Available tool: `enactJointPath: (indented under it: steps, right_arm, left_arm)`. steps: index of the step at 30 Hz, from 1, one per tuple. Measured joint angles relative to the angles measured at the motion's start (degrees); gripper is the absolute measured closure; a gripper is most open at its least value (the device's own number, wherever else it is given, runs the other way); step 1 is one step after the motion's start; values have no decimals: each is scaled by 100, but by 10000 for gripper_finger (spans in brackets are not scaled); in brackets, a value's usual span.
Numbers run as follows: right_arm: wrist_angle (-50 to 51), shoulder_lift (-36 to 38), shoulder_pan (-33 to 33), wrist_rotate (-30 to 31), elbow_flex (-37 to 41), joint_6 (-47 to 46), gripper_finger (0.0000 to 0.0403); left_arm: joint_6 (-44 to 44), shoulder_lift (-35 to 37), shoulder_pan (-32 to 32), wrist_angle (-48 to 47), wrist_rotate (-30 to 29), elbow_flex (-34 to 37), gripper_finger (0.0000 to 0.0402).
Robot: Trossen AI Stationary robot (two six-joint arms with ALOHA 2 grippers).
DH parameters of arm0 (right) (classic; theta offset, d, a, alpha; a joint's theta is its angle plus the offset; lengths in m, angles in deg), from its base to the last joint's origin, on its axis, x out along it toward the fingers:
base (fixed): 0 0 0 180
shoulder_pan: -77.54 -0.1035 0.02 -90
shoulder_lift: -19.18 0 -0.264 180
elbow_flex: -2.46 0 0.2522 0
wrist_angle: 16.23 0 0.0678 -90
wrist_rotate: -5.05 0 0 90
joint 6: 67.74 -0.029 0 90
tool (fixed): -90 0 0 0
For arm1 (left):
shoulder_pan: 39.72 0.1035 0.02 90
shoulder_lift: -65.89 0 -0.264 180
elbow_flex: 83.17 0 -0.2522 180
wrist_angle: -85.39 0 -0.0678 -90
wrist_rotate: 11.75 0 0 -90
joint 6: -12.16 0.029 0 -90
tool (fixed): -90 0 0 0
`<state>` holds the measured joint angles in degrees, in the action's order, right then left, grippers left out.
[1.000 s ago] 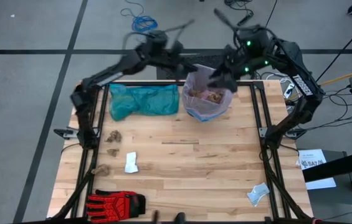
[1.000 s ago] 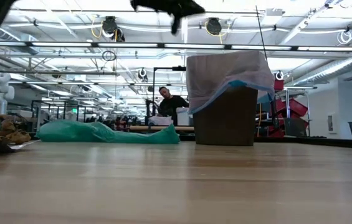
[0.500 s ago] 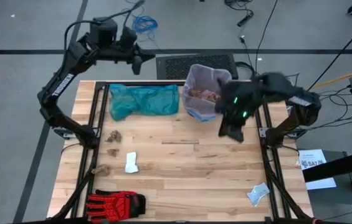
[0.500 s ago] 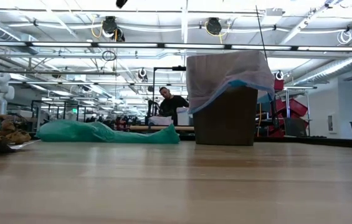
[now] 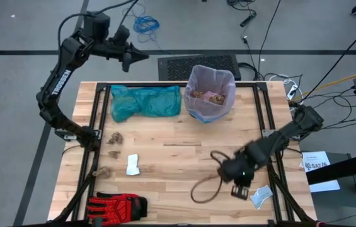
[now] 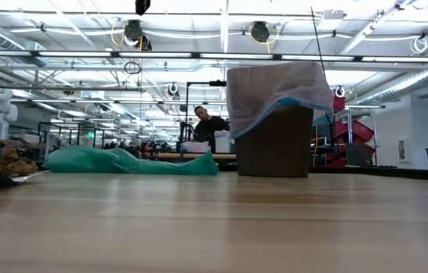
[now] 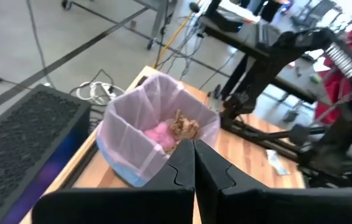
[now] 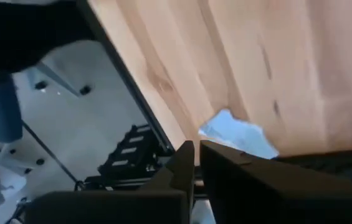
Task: Place trash/remove bag and relplace
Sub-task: Put the white paper into the black trash bin
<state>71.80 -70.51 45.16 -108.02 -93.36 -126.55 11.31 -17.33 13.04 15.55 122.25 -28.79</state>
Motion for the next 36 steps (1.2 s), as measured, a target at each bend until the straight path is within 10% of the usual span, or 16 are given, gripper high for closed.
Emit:
enactJointPath:
  steps: [16, 36]
  right_arm:
    - [-1718, 2, -866, -1026, 2792, -1533, 171]
    - [-4010, 2, -861, -2385, 5011, -776, 165]
  left_arm:
    - [-36, 2, 91, -54, 360, 0, 401]
    - [-192, 4, 84, -393, 373, 0, 402]
